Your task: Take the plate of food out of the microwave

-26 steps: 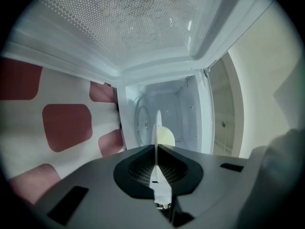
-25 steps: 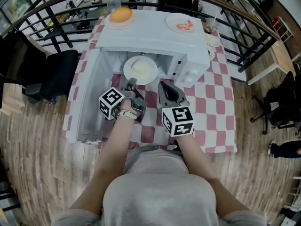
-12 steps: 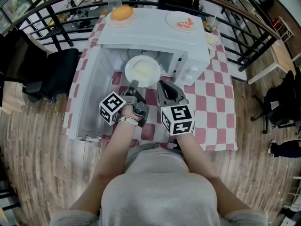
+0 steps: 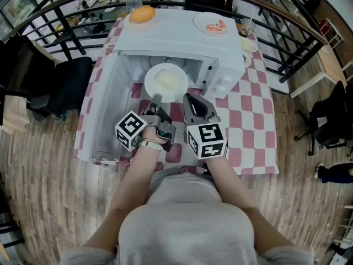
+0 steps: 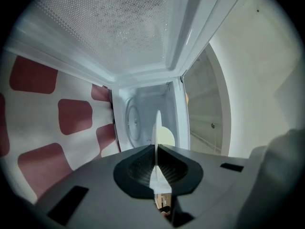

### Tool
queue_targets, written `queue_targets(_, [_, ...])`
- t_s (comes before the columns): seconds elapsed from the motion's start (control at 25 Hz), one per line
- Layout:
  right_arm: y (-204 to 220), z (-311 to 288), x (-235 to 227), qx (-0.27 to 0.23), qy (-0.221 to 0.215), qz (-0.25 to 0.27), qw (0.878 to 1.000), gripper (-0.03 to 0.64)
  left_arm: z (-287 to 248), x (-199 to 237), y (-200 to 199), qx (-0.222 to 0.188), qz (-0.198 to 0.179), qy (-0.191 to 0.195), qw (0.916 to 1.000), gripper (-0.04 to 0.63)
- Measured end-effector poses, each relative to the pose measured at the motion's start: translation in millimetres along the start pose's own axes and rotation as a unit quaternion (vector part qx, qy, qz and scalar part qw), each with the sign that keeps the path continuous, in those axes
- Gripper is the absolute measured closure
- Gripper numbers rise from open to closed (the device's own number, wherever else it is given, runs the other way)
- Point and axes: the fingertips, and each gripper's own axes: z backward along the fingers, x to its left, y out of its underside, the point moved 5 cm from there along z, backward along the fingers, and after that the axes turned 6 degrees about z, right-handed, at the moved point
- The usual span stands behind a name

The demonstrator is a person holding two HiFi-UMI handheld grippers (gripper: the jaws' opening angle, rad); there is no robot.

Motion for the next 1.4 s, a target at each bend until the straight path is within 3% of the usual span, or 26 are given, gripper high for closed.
queue_targets(0.36, [-3, 10, 2, -0.012, 0.015, 0.012, 1.000, 0.594, 9, -7, 8, -0.001, 0.012, 0.025, 0.9996, 0.578])
queue_targets(1.4, [0, 24, -6, -0.016, 0.025, -0.014, 0.999, 0.595, 21, -28, 18, -0.006, 0.023, 0.041, 0.9989, 0.578])
